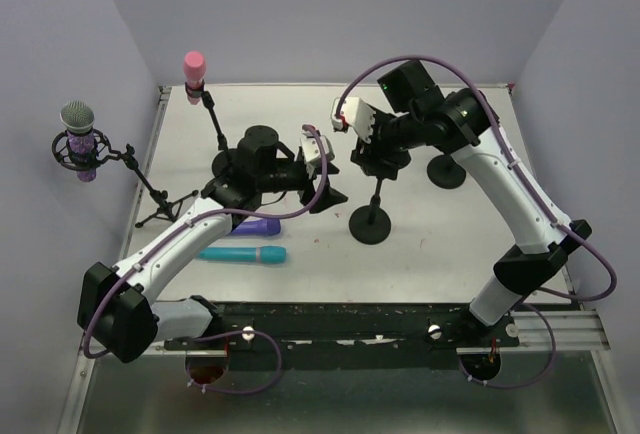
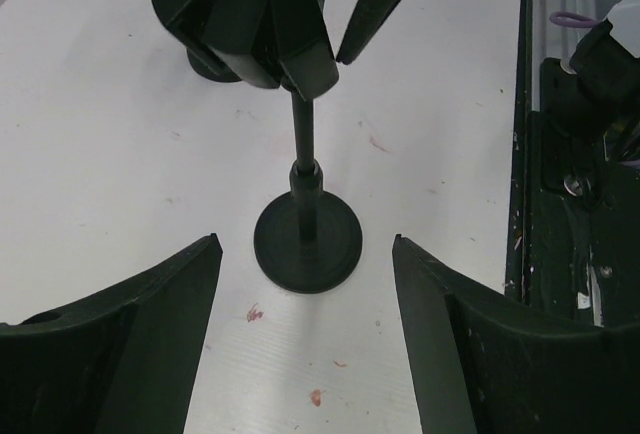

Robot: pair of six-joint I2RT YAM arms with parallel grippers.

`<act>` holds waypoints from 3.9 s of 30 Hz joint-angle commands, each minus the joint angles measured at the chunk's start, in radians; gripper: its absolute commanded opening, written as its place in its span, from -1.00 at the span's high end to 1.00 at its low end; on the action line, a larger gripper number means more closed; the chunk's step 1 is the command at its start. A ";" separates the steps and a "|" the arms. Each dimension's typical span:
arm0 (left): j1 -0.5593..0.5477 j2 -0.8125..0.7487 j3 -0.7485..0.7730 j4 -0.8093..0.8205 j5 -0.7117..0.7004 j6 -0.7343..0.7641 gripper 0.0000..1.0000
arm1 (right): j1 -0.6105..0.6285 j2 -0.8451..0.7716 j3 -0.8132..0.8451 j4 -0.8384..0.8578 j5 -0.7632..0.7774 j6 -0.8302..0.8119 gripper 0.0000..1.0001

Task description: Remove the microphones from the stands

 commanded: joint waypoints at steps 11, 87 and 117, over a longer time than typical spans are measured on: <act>-0.030 0.216 -0.091 0.422 0.055 0.087 -0.52 | -0.001 0.003 -0.031 -0.089 0.087 0.097 0.03; 0.024 0.373 0.152 -0.431 0.376 0.690 -0.35 | -0.210 -0.347 -0.596 0.308 -0.435 -0.082 0.99; -0.145 0.144 -0.152 0.245 -0.440 0.190 -0.11 | -0.225 -0.246 -0.608 0.291 -0.373 0.432 0.99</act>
